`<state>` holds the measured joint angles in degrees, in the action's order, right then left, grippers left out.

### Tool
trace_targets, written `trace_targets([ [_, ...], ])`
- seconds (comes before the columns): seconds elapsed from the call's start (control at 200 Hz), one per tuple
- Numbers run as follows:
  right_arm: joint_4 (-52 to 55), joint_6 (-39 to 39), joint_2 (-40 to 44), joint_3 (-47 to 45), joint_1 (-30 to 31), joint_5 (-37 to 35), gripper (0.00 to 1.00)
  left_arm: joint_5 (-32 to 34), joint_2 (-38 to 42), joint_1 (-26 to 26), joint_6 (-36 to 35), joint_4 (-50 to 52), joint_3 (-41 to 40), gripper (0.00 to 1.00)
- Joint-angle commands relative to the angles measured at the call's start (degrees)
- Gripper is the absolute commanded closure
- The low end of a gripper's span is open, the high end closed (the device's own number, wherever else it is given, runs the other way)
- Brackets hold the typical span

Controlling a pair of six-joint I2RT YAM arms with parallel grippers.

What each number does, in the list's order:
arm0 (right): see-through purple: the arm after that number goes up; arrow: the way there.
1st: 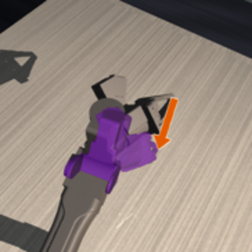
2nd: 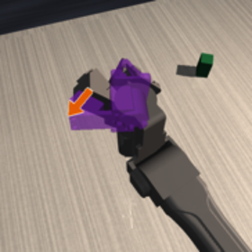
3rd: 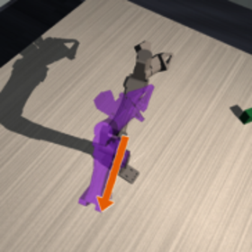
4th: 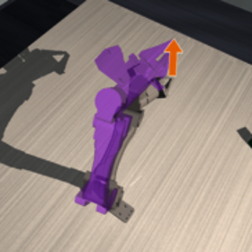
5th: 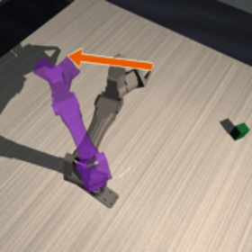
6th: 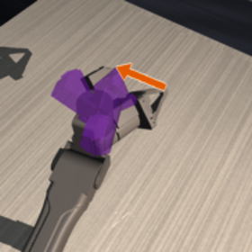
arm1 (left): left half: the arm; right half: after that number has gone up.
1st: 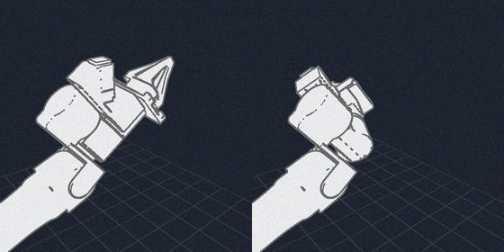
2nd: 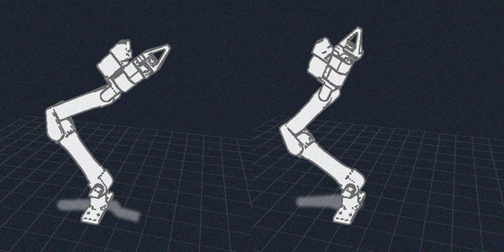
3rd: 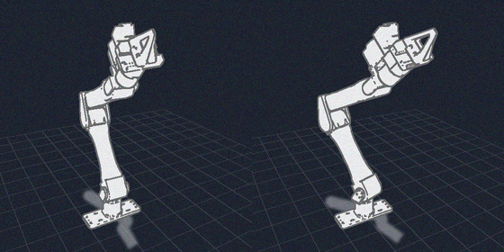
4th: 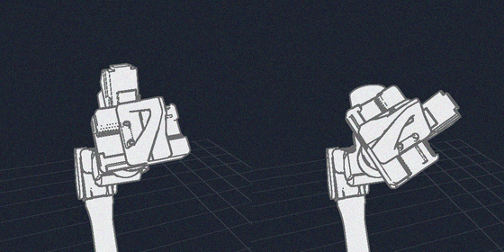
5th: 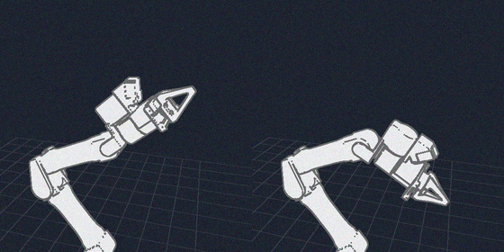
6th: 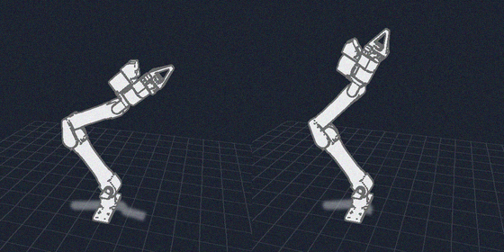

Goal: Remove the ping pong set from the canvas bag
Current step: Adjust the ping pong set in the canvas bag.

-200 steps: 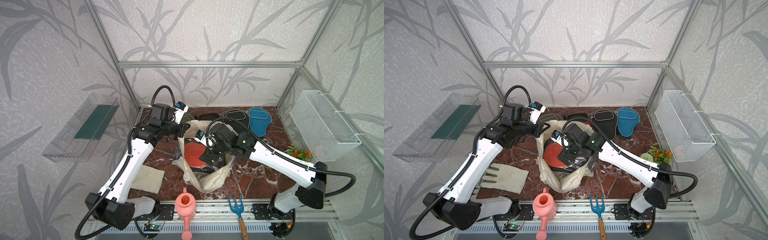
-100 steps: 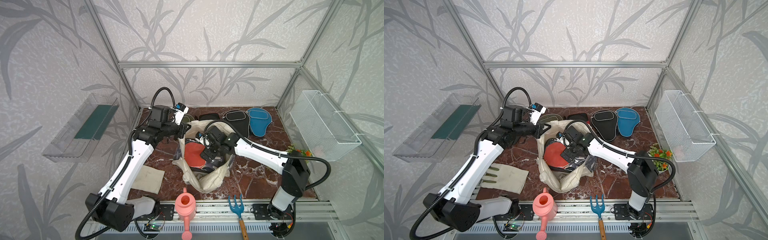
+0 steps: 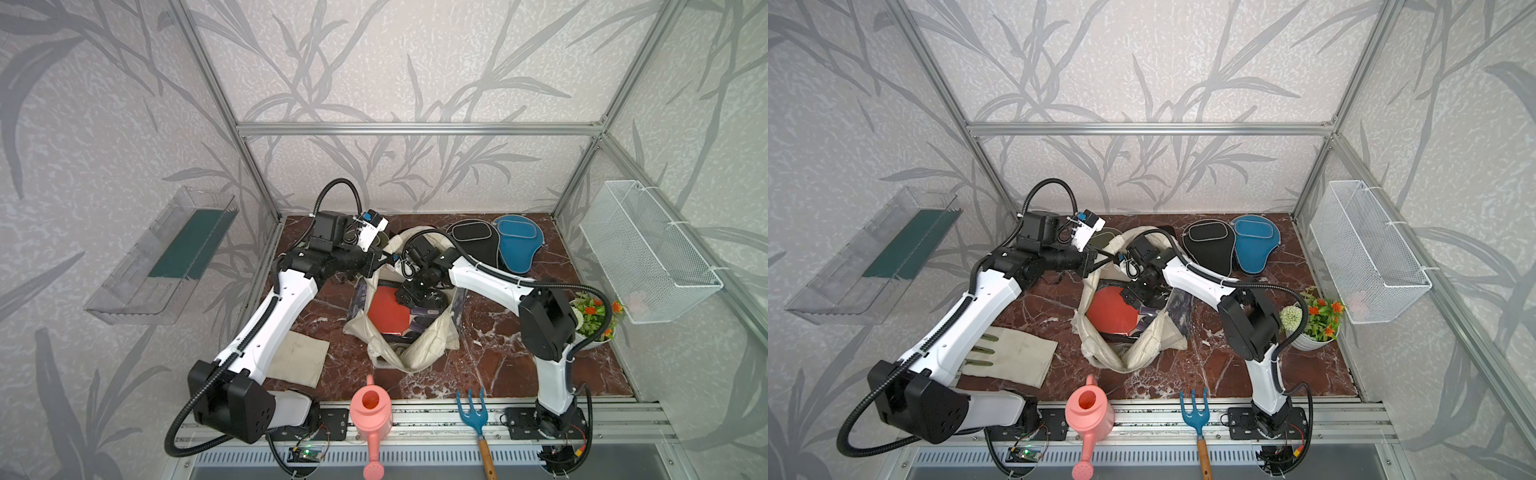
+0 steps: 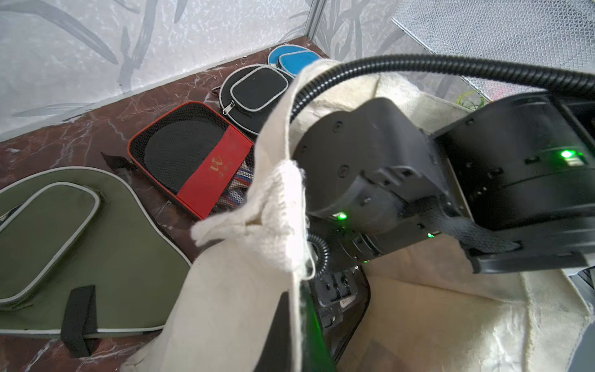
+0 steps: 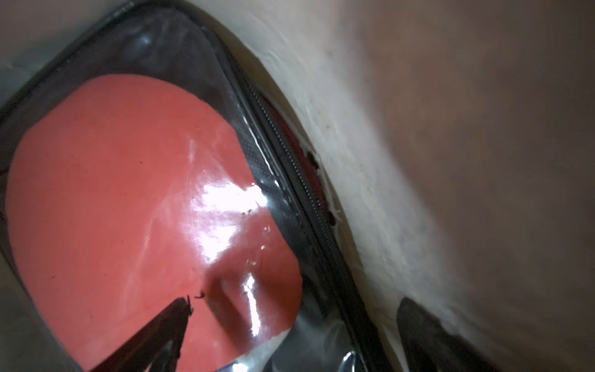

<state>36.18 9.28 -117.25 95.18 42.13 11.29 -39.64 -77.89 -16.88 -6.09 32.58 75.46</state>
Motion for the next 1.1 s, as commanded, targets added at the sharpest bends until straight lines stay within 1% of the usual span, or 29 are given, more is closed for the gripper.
trace_targets([
  [0.0,3.8,0.81,-4.36,3.79,-1.36,4.99,0.01,-9.13,0.34,-0.47,-3.71,-3.3,-0.03,1.0],
  [0.095,7.0,0.58,-8.05,6.75,-2.55,9.3,0.01,-10.41,-0.56,-0.43,-4.44,-3.69,-0.22,1.0],
  [0.2,9.55,1.08,-11.25,7.97,-3.51,13.69,0.01,-10.85,-1.3,-0.43,-4.81,-3.83,-0.31,1.0],
  [0.32,12.14,2.08,-13.45,8.11,-3.79,15.38,0.0,-11.16,-1.97,-0.43,-4.97,-3.79,-0.14,1.0],
  [0.375,12.68,2.47,-13.53,7.52,-3.81,15.99,0.03,-11.07,-2.04,-0.41,-4.98,-3.67,-0.05,1.0],
  [0.43,12.77,2.51,-13.31,6.69,-3.9,16.3,0.09,-10.82,-2.18,-0.36,-5.03,-3.59,-0.09,1.0],
  [0.5,12.81,2.59,-12.96,5.79,-4.14,17.05,0.25,-10.25,-2.01,-0.41,-4.99,-3.45,-0.06,1.0],
  [0.55,13.05,2.51,-12.61,5.27,-4.31,17.33,0.38,-9.59,-1.97,-0.38,-4.92,-3.33,-0.14,1.0],
  [0.605,13.09,2.61,-12.07,4.69,-4.5,17.54,0.56,-8.9,-1.83,-0.34,-4.92,-3.14,-0.23,1.0],
  [0.64,13.04,2.64,-11.5,4.11,-4.51,17.41,0.65,-8.25,-1.67,-0.39,-4.86,-3.11,-0.27,1.0],
  [0.66,12.89,2.62,-11.19,3.79,-4.59,17.37,0.69,-7.89,-1.62,-0.34,-4.81,-3.05,-0.31,1.0],
  [0.7,12.78,2.59,-10.51,3.12,-4.62,17.07,0.73,-7.42,-1.47,-0.34,-4.9,-2.87,-0.32,1.0],
  [0.86,11.81,2.27,-7.08,1.08,-4.78,15.71,1.0,-3.95,-0.13,-0.34,-4.57,-3.11,-1.08,1.0],
  [1.1,9.96,1.71,-0.4,-1.94,-4.77,13.98,1.0,0.69,2.98,-0.35,-3.76,-4.82,-2.75,1.0],
])
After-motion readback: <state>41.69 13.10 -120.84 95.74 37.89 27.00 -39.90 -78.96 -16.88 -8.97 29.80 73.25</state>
